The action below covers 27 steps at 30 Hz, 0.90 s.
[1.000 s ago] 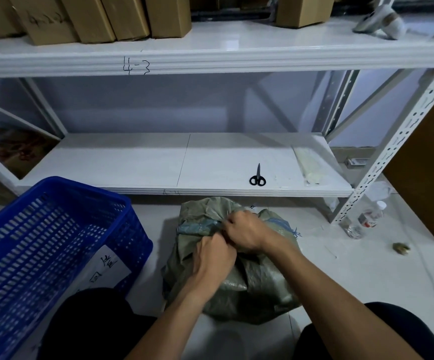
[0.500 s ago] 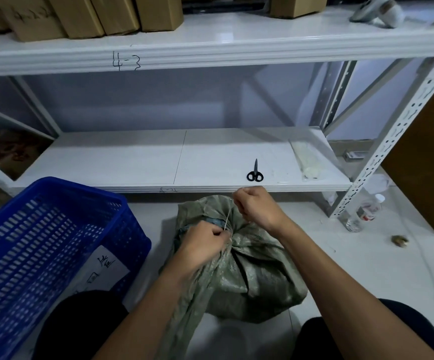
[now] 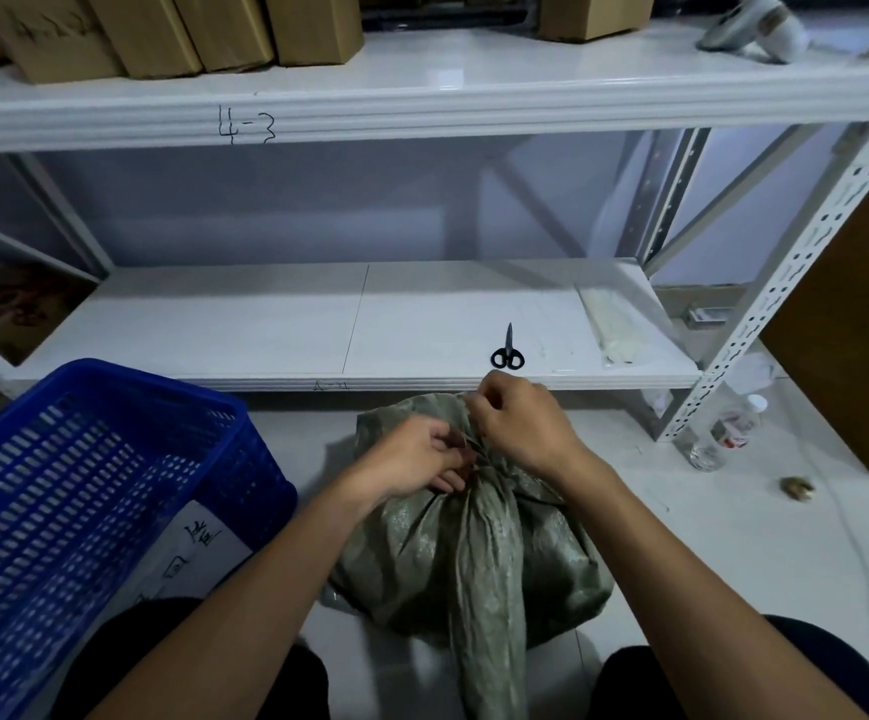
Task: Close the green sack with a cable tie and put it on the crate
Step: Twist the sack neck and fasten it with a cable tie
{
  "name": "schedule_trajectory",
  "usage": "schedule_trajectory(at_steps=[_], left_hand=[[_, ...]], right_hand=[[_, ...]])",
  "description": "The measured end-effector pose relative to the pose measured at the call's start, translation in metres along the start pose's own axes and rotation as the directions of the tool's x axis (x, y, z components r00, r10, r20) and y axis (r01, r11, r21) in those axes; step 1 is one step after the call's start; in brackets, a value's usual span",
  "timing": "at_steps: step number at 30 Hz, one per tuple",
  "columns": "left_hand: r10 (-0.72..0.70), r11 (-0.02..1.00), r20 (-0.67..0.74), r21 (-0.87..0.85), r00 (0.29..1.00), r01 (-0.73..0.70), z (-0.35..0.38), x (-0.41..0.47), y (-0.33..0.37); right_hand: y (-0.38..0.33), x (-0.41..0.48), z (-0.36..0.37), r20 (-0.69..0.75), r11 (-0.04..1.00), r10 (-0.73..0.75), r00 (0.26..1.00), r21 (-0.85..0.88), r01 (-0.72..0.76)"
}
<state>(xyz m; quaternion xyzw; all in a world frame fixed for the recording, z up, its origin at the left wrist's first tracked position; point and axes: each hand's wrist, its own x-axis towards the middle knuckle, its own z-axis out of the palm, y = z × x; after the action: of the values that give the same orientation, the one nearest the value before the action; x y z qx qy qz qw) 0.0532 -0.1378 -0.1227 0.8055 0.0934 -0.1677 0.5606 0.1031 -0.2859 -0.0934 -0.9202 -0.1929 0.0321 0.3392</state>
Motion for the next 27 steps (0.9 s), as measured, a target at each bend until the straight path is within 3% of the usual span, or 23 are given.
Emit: schedule_trajectory(at_steps=[3, 6, 13, 15, 19, 27], left_hand=[[0.023, 1.0, -0.063, -0.017, 0.998, -0.024, -0.006, 0.008, -0.002], [0.06, 0.998, -0.109, 0.03, 0.992, -0.057, -0.01, 0.012, -0.001], [0.273, 0.942, -0.176, 0.25, 0.946, -0.225, -0.017, 0.012, -0.002], [0.321, 0.909, -0.24, 0.351, 0.916, -0.226, -0.017, 0.009, -0.002], [0.402, 0.872, -0.325, 0.423, 0.856, -0.248, -0.013, 0.005, -0.001], [0.404, 0.873, -0.351, 0.423, 0.845, -0.242, -0.003, 0.006, -0.011]], right_hand=[[0.002, -0.015, 0.003, 0.125, 0.966, -0.014, 0.992, -0.253, 0.046], [0.002, -0.029, 0.018, 0.138, 0.934, -0.05, 0.989, -0.344, 0.095], [0.0, -0.025, 0.034, -0.141, 0.977, -0.028, 0.99, -0.214, -0.003], [-0.001, -0.023, 0.037, -0.157, 0.986, 0.003, 0.988, -0.167, -0.029], [-0.003, -0.023, 0.047, -0.188, 0.971, -0.085, 0.978, -0.235, 0.039], [-0.006, -0.018, 0.048, -0.104, 0.967, -0.061, 0.993, -0.253, 0.033]])
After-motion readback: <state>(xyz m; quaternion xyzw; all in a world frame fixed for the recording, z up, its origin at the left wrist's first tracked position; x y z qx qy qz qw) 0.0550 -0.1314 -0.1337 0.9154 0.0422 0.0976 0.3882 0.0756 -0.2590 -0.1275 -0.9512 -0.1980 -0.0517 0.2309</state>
